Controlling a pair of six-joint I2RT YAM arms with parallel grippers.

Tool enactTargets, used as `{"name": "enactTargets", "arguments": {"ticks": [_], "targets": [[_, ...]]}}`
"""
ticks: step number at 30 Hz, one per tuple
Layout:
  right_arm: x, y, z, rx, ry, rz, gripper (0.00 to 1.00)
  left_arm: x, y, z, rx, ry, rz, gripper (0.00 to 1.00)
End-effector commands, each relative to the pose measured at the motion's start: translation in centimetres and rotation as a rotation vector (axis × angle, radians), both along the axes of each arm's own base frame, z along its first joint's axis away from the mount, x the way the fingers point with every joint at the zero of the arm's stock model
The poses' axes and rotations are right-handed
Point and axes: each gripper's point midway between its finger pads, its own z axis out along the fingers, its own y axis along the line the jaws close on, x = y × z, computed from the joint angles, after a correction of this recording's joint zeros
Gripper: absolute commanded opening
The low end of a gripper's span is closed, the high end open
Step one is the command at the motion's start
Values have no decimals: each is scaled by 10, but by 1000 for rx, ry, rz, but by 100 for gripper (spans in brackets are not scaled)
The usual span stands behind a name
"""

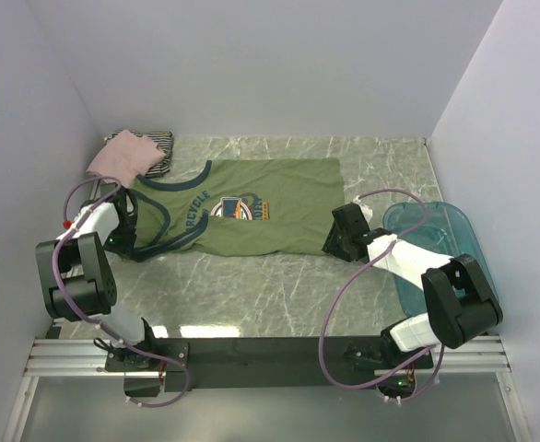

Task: Fold and stack the tank tops
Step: Fold the tank top

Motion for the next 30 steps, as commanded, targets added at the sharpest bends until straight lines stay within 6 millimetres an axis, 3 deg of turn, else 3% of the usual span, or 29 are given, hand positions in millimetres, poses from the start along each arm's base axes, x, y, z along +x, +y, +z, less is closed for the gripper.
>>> {"name": "enactTargets", "arguments": {"ticks": [1, 2, 3, 10, 16, 22, 30], "targets": [[11, -1, 10, -14, -50, -11, 47, 13, 5, 6, -8, -35, -6, 19], [12, -1, 11, -16, -54, -10, 47, 13, 6, 4, -17, -32, -8, 4], [12, -1, 11, -17, -53, -12, 47, 13, 9, 5, -19, -33, 1, 1], [11, -6, 8, -39, -48, -22, 47, 22, 26, 21, -33, -88, 24, 1], [8, -11, -9, -63, -1, -37, 47, 41, 36, 40, -52, -135, 28, 1], [5, -12, -15, -56, 24, -37, 47, 54, 42, 39, -52, -130, 42, 1], [3, -13, -8, -47, 19, -35, 48, 49, 49, 16, -58, -58, 77, 6]]}}
